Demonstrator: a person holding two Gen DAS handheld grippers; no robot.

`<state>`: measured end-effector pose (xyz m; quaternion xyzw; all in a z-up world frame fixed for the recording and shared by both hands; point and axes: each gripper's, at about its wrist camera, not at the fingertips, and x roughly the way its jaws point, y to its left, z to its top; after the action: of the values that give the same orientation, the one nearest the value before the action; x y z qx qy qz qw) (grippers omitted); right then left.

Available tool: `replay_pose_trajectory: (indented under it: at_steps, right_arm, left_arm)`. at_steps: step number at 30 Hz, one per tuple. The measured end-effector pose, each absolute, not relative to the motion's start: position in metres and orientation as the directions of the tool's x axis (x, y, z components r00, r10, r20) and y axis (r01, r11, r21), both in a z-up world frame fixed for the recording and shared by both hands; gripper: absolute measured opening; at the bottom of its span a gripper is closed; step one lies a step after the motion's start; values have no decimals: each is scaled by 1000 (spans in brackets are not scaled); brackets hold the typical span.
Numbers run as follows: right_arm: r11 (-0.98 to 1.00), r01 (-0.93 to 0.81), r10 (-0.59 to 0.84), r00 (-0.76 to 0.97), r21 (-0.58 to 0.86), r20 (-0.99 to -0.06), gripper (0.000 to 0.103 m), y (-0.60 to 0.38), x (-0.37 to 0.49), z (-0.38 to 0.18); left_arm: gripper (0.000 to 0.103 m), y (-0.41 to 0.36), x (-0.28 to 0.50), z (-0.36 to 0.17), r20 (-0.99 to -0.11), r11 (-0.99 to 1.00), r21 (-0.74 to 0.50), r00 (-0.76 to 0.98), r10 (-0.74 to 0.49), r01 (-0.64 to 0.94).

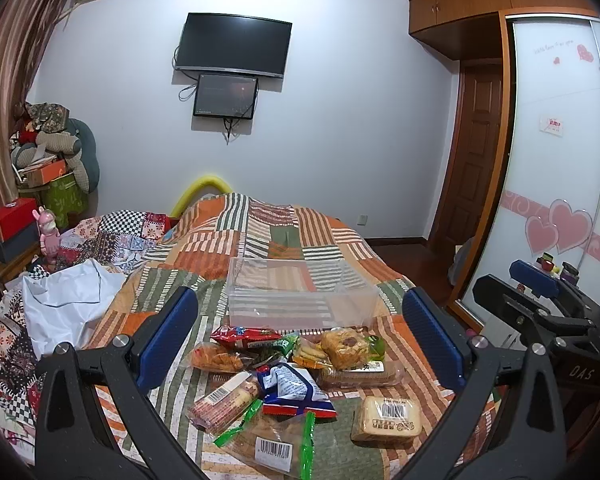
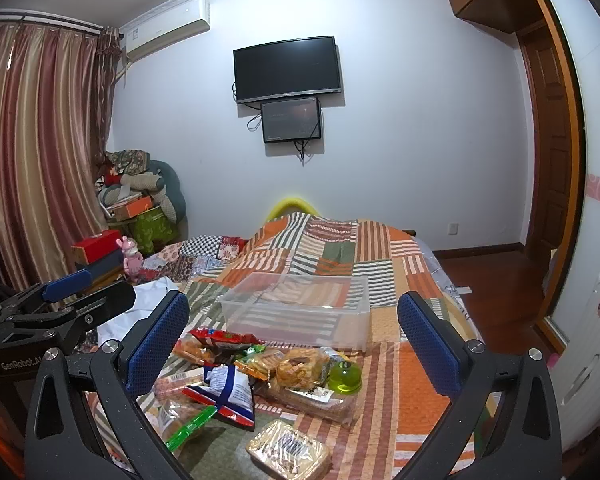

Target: Organize snacks

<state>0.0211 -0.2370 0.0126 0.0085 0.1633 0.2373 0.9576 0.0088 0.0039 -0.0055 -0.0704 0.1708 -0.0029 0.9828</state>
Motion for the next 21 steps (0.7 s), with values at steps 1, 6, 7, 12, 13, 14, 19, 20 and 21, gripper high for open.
replay_pose_trajectory:
  at_steps: [1, 6, 7, 12, 13, 14, 19, 20, 21]
  right_arm:
    - [887, -451, 457, 834, 94, -310, 103, -237, 21, 12]
    - [888, -451, 455, 829, 92, -326, 103, -236, 25, 9]
    - [888, -450, 454, 827, 92, -332, 103, -237, 26, 7]
    - [890, -446, 444, 808, 89, -388, 103, -238, 36, -4]
    - [893, -442, 437, 802, 88, -406, 103, -238, 38, -8]
    - [895, -438, 432, 798, 88, -420, 103, -239, 40, -12]
    - [901, -423, 409, 757, 94, -509, 103, -243, 50, -34]
    - [901, -422, 406, 748, 96, -526, 103, -243, 51, -39]
    - [901, -423, 405, 736, 99, -543, 103, -243, 52, -43]
  left_arm:
    - [103, 4, 9, -6, -337, 990, -140, 941, -30, -18]
    - [103, 6, 11, -8, -344, 991, -129, 939, -25, -21]
    - [103, 6, 11, -10, -348, 992, -126, 937, -21, -25]
    - [103, 10, 18, -23, -393, 994, -104, 920, -14, -29]
    - [103, 11, 20, -28, -408, 995, -97, 913, -9, -34]
    - [103, 12, 22, -33, -427, 995, -91, 904, -10, -32]
    - [99, 18, 32, -59, -516, 996, -83, 856, -25, -22]
    - [98, 18, 34, -65, -535, 997, -80, 845, -26, -20]
    - [97, 19, 35, -69, -549, 997, -79, 835, -26, -20]
